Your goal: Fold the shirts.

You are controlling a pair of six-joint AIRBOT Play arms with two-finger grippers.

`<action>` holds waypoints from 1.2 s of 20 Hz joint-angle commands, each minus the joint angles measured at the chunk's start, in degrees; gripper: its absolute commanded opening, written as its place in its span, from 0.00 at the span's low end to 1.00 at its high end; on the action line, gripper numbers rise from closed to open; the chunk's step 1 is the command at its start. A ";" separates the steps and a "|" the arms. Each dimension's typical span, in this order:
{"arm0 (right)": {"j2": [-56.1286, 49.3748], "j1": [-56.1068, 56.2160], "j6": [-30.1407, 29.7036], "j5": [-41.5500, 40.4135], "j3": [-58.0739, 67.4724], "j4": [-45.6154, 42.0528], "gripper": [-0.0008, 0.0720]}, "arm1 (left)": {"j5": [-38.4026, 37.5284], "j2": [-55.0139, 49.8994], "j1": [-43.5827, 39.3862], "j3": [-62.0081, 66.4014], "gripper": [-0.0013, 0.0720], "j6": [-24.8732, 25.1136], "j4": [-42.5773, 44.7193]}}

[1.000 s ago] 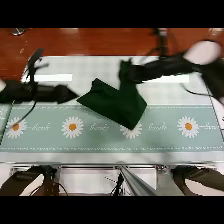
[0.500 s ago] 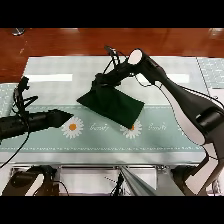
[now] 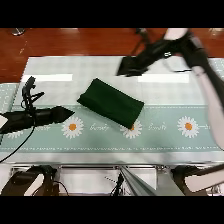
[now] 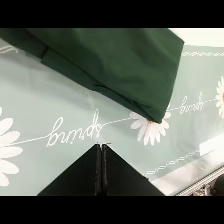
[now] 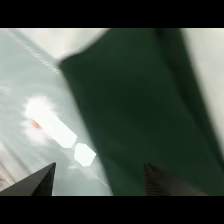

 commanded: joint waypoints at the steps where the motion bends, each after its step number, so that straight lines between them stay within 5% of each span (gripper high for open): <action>1: 20.15 -5.60 5.31 -7.67 -18.69 -20.70 0.86 | 0.35 -1.33 0.00 -0.04 0.05 0.02 0.39; 4: 41.53 -5.84 22.05 -33.35 -53.55 -23.02 0.86 | 0.35 -1.33 0.00 -0.04 0.05 0.02 0.39; 7: 49.48 -4.15 31.67 -52.46 -77.11 -7.78 0.86 | 0.35 -1.36 0.00 -0.04 0.05 0.00 0.35; 11: 41.42 -0.72 17.77 -55.69 -80.83 11.21 0.86 | 0.33 -1.36 -0.02 -0.04 0.05 0.00 0.33; 16: 22.25 -0.66 0.42 -45.16 -71.54 23.85 0.86 | 0.31 -1.46 -0.11 -0.04 0.05 -0.02 0.33; 21: 11.15 -0.63 -4.15 -41.11 -62.01 28.04 0.86 | 0.17 -1.46 -0.11 -0.04 0.05 -0.02 0.31; 22: 9.66 -0.48 -4.39 -39.47 -60.28 28.37 0.81 | 0.20 -1.46 -0.11 -0.04 0.05 0.00 0.31; 24: 8.20 1.01 -9.29 -37.18 -56.54 28.46 0.02 | 0.24 -1.46 -0.11 -0.04 0.05 -0.02 0.31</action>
